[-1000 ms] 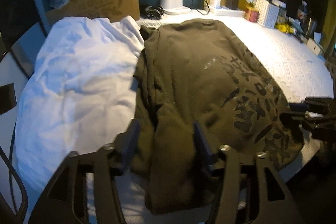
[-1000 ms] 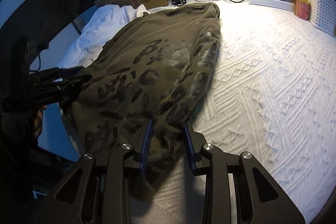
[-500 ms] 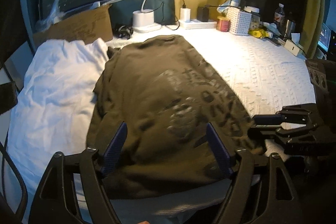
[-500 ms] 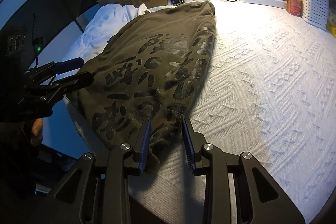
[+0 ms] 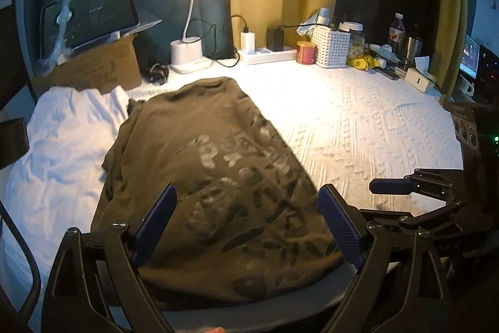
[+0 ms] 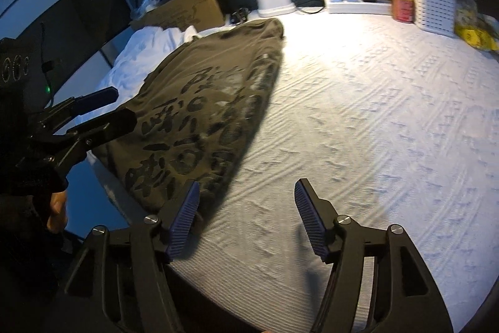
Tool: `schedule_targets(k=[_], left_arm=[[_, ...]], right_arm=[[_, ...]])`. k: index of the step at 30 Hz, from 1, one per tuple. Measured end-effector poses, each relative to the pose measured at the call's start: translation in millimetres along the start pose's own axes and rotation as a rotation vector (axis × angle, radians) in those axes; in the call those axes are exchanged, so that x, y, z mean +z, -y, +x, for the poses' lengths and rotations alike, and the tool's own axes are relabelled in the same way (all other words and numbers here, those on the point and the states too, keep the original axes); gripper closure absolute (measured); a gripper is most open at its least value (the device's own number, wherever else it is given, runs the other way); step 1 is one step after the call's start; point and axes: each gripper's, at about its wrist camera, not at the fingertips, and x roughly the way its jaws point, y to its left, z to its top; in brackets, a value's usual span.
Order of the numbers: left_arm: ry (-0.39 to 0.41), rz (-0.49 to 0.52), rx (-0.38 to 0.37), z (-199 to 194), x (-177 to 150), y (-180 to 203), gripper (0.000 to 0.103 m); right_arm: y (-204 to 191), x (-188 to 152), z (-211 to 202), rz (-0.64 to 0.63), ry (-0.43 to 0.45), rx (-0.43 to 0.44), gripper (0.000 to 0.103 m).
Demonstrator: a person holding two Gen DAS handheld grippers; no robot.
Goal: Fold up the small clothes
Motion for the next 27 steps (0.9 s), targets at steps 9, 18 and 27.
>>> schedule_targets(k=[9, 18, 27], left_arm=[[0.046, 0.022, -0.017, 0.6, 14.6, 23.9, 0.001], [0.086, 0.037, -0.029, -4.6, 28.9, 37.7, 0.001], [0.187, 0.042, -0.032, -23.2, 50.4, 42.8, 0.001]], right_arm=[[41.3, 0.6, -28.8, 0.073, 0.061, -0.091, 0.036], [65.9, 9.3, -65.0, 0.083, 0.145, -0.196, 0.036], [74.1, 24.3, -102.9, 0.060, 0.225, -0.306, 0.036]])
